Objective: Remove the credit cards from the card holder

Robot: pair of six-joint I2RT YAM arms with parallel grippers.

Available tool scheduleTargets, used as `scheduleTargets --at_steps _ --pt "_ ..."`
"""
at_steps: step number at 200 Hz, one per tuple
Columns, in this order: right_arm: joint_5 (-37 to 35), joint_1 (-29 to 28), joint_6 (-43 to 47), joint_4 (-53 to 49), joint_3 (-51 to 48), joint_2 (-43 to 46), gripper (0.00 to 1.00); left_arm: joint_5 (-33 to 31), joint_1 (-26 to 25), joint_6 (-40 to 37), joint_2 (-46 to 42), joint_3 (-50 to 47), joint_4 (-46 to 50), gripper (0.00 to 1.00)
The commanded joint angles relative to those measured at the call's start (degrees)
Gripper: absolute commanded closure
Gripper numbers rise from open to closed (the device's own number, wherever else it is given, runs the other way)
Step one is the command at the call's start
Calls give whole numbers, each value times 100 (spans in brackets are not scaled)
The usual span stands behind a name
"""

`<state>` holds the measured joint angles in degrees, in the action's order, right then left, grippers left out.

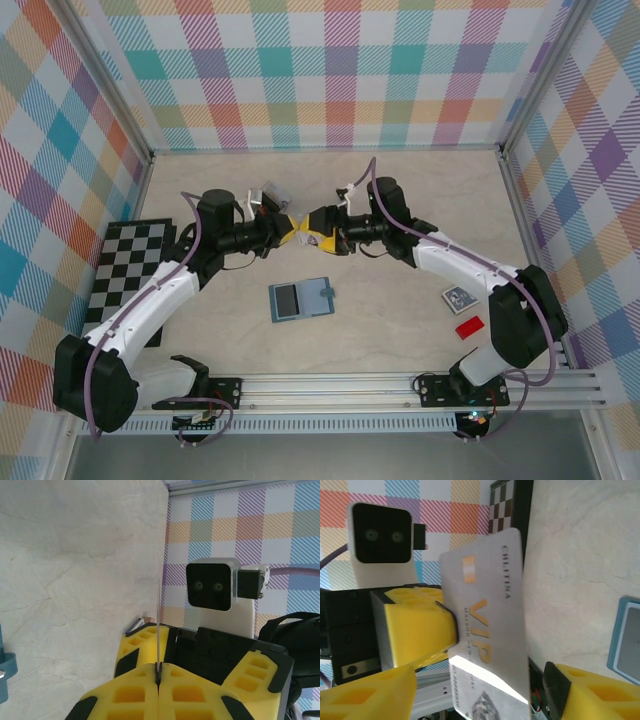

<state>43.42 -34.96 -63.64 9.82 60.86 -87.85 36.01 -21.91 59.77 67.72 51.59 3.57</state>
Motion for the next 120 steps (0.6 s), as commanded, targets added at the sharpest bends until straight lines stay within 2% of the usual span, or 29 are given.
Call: scheduleTargets --at_steps 1,80,109,120 --pt "211 24 -275 609 227 34 38 130 117 176 -255 20 -309 99" --pt "-12 22 -318 596 60 164 68 112 161 160 -418 -120 -173 99" --pt "-172 33 -145 345 -13 291 83 -138 179 -74 -453 -43 387 97" --pt "-208 33 -81 310 -41 358 88 -254 178 -209 -447 15 665 93"
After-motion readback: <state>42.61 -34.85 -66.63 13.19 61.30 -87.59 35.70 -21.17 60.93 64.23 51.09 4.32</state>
